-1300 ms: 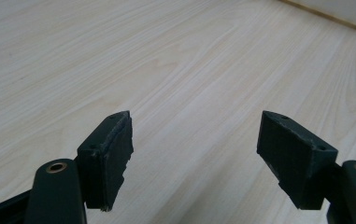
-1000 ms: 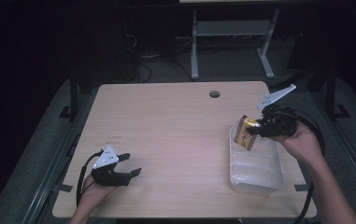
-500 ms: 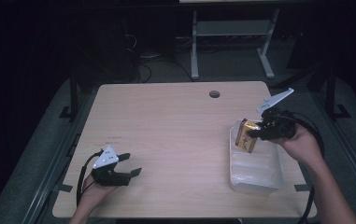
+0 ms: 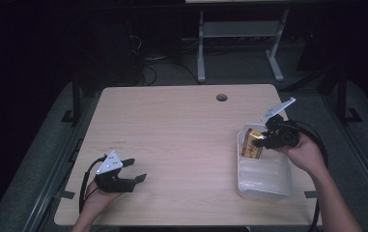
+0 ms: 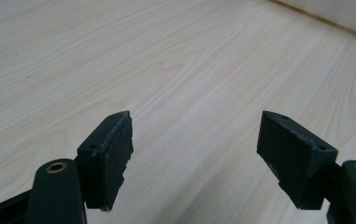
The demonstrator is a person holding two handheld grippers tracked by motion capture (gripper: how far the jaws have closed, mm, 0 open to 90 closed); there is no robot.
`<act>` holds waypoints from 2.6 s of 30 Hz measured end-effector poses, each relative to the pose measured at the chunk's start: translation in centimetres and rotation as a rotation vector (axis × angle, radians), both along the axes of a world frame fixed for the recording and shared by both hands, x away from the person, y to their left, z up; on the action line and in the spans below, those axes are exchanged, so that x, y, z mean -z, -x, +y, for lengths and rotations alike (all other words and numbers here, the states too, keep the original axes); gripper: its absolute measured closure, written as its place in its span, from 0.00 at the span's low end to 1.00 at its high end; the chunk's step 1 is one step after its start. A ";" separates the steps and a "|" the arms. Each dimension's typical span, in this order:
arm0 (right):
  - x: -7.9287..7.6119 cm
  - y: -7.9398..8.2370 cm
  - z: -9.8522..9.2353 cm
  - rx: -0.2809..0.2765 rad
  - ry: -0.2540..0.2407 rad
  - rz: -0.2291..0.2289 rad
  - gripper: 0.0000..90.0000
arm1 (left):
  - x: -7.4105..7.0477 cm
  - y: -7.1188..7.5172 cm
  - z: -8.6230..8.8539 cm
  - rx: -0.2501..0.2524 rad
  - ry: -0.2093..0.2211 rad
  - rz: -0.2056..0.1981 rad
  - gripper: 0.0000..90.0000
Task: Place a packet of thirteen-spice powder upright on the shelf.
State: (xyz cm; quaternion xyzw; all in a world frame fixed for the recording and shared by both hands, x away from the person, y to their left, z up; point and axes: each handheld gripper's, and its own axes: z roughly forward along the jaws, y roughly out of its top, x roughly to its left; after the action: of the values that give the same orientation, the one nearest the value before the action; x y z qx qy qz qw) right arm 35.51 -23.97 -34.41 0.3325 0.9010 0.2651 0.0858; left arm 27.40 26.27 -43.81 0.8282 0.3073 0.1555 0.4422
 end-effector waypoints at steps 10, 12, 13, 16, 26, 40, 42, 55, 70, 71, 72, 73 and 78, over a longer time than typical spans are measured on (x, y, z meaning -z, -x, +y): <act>1.1 -0.2 -0.1 0.003 0.010 0.021 0.74 | 0.1 0.0 0.0 -0.002 0.005 0.003 0.29; 1.5 -0.2 0.0 0.003 0.013 0.026 0.73 | 0.0 0.0 0.0 -0.001 0.005 0.004 0.29; 1.5 -0.2 0.0 0.003 0.013 0.026 0.73 | 0.0 0.0 0.0 -0.001 0.005 0.004 0.29; 1.9 -0.1 0.0 0.007 0.018 0.036 0.73 | 0.1 0.0 0.0 -0.001 0.004 0.003 0.29; 2.8 0.5 -0.7 0.046 0.004 0.040 0.68 | 0.0 0.0 -0.1 0.001 0.005 0.006 0.29; 4.0 0.9 -0.9 0.044 0.045 0.049 0.74 | 0.1 -0.2 -0.1 0.003 0.005 0.010 0.29; 3.9 0.9 -1.0 0.041 0.052 0.050 0.74 | 0.1 -0.2 -0.1 0.003 0.004 0.010 0.29; 3.5 0.5 -1.9 0.064 0.087 0.044 0.73 | 0.1 -0.2 -0.1 0.003 0.003 0.012 0.29; 2.9 0.4 -2.6 0.099 0.126 -0.015 0.61 | 0.2 -0.2 -0.2 0.007 -0.002 0.014 0.29; 2.9 0.5 -2.5 0.099 0.122 -0.018 0.59 | 0.2 -0.2 -0.2 0.008 -0.002 0.015 0.29; 2.8 0.5 -2.5 0.099 0.114 -0.019 0.57 | 0.2 -0.2 -0.2 0.009 -0.002 0.014 0.29; 2.6 0.5 -2.4 0.102 0.098 -0.026 0.55 | 0.2 -0.2 -0.3 0.009 0.000 0.015 0.29; 1.7 0.8 -1.4 0.088 0.064 -0.065 0.48 | 0.2 -0.2 -0.4 0.011 0.000 0.015 0.29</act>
State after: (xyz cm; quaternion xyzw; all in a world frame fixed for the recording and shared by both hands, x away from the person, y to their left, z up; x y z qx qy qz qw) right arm 34.68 -25.37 -36.07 0.3602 0.8902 0.2429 0.1373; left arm 27.57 25.90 -44.01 0.8311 0.3059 0.1469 0.4406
